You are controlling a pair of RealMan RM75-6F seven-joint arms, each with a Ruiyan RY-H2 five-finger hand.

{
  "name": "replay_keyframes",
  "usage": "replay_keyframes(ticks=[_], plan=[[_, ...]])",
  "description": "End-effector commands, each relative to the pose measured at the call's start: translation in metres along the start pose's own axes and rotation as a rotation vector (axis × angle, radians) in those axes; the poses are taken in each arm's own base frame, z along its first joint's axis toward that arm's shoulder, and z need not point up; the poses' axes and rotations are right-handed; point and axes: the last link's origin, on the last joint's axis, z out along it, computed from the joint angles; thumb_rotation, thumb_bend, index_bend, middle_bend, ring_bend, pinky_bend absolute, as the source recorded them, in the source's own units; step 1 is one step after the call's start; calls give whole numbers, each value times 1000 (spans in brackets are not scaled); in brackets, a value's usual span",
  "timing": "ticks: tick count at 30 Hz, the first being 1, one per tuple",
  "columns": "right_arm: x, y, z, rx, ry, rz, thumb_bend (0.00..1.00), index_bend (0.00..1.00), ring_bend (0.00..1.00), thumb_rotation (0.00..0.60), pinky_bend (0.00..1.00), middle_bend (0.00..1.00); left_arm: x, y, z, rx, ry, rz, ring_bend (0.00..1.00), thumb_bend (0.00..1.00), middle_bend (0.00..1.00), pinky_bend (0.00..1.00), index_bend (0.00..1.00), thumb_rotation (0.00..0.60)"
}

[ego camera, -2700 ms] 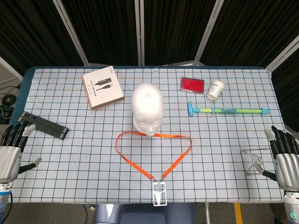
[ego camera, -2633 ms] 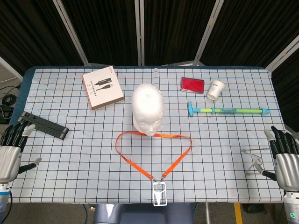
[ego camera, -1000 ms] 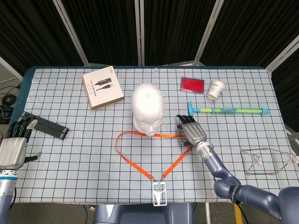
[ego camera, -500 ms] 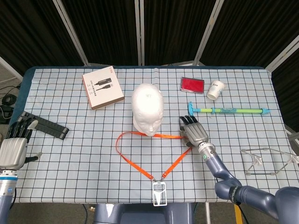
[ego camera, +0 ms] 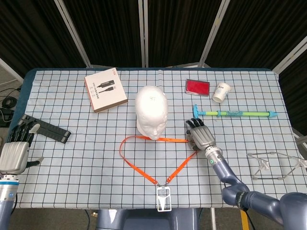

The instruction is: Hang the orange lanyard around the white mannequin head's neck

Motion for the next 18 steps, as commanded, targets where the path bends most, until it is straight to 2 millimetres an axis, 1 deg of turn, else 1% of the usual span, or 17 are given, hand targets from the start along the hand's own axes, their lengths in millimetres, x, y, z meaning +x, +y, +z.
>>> replay_keyframes(ticks=[1,4,6,8,9,10,12,13,16,17,18], plan=[[2,0,-2,10,9,14,518,684,0,600,0,120,-1,1,1,-4,-6,-1,0,0,0,0,0,600],[7,-1,-5,27,16,28,544,687,0,600,0,122,-1,7,6,-22,-12,-12,0,0,0,0,0,600],[12,-2,-8,45,22,39,553,688,0,600,0,123,0,16,15,-54,-18,-19,0,19,0,0,0,600],[17,-3,-12,60,25,48,560,690,0,600,0,124,0,25,25,-84,-33,-27,0,82,0,0,0,600],[20,-3,-14,71,26,56,561,691,0,600,0,125,-1,34,33,-108,-51,-41,0,136,0,0,0,600],[21,-4,-15,74,26,58,561,693,0,600,0,126,-1,37,36,-115,-58,-45,0,186,0,0,0,600],[26,-7,-18,89,24,82,562,694,0,600,0,128,-4,55,50,-163,-97,-79,0,246,0,0,1,600],[28,-8,-20,97,23,96,563,696,0,600,0,130,-5,67,58,-192,-118,-97,0,259,0,0,9,600],[33,-12,-24,117,21,114,563,700,0,600,0,132,-10,92,76,-252,-154,-116,0,277,0,0,80,600],[35,-13,-25,124,19,115,563,701,0,600,0,132,-13,105,83,-279,-171,-119,0,288,0,0,109,600],[36,-14,-26,129,19,117,563,702,0,600,0,132,-15,113,88,-295,-179,-122,0,296,0,0,126,600]])
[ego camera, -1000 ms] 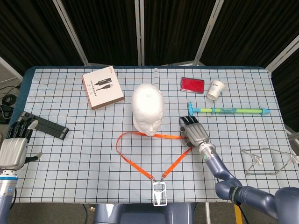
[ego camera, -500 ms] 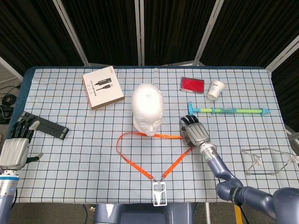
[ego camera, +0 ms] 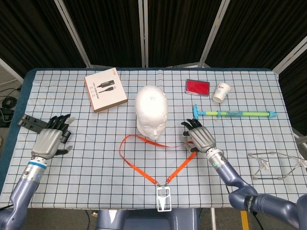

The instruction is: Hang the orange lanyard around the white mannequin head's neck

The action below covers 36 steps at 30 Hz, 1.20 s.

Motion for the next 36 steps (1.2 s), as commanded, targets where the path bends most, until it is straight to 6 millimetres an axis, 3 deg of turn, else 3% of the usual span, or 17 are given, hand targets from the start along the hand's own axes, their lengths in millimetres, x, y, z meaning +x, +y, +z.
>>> replay_keyframes(ticks=[1,10,16,26,36], plan=[[6,-4,-3,19,-1,13,563,702,0,600,0,132,-7,39,38,-90,-47,-39,0,303,0,0,150,600],[12,-9,-4,31,-10,46,564,706,0,600,0,134,-32,99,89,-176,-101,-49,0,389,0,0,292,600],[16,-7,-5,31,-8,51,566,713,0,600,0,139,-47,121,110,-184,-121,-28,0,415,0,0,319,600],[17,-2,-4,34,-3,65,566,718,0,600,0,142,-76,142,124,-184,-153,-27,0,473,0,0,397,600],[15,-1,-2,44,-9,75,566,721,0,600,0,143,-90,150,127,-184,-162,-36,0,479,0,0,418,600]])
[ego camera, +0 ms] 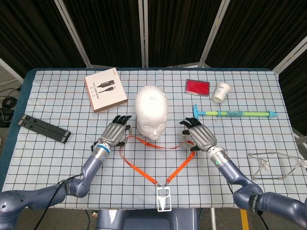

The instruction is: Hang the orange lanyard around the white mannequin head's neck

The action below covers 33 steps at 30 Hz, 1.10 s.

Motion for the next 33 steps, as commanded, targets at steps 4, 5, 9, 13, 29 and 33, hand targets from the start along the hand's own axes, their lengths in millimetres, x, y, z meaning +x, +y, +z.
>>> replay_keyframes(ticks=[4,5,9,13,29,33], plan=[[-2,1,1,3,-1,4,566,721,0,600,0,143,-3,3,2,-5,-8,-4,0,480,0,0,429,600],[-2,1,1,3,0,5,566,721,0,600,0,143,-4,4,3,-6,-9,-5,0,480,0,0,432,600],[-1,2,0,6,2,5,566,722,0,600,0,144,-8,6,4,-6,-15,-3,0,491,0,0,441,600],[0,2,0,7,5,7,566,723,0,600,0,145,-11,8,6,-3,-21,-9,0,519,0,0,458,600],[3,3,-5,24,21,20,566,730,0,600,0,155,-8,9,3,-2,5,-17,0,542,0,0,666,600],[10,2,-13,53,47,-5,566,733,0,600,0,166,-3,2,-15,-29,53,-14,0,543,0,0,681,600]])
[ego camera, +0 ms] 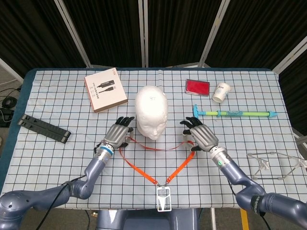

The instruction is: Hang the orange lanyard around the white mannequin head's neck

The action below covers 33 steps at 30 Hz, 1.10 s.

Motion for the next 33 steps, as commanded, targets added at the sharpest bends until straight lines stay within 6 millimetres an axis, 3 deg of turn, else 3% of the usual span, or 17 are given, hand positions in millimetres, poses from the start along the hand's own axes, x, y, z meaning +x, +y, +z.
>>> replay_keyframes(ticks=[1,9,15,25,33], plan=[[7,-1,-8,29,23,-26,566,734,0,600,0,168,5,-9,-19,-26,44,0,0,543,0,0,686,600],[29,-9,-29,129,97,-58,566,742,0,600,0,183,32,-25,-72,-119,185,-66,0,543,0,0,714,600],[55,-24,-36,172,174,-29,565,747,0,600,0,188,70,-26,-99,-158,294,-124,0,545,0,0,720,600],[95,-49,-29,160,262,98,566,747,0,600,0,191,131,-2,-104,-163,375,-238,0,549,0,0,724,600],[117,-54,-15,120,329,159,566,748,0,600,0,194,158,5,-93,-92,382,-231,0,568,0,0,724,600]])
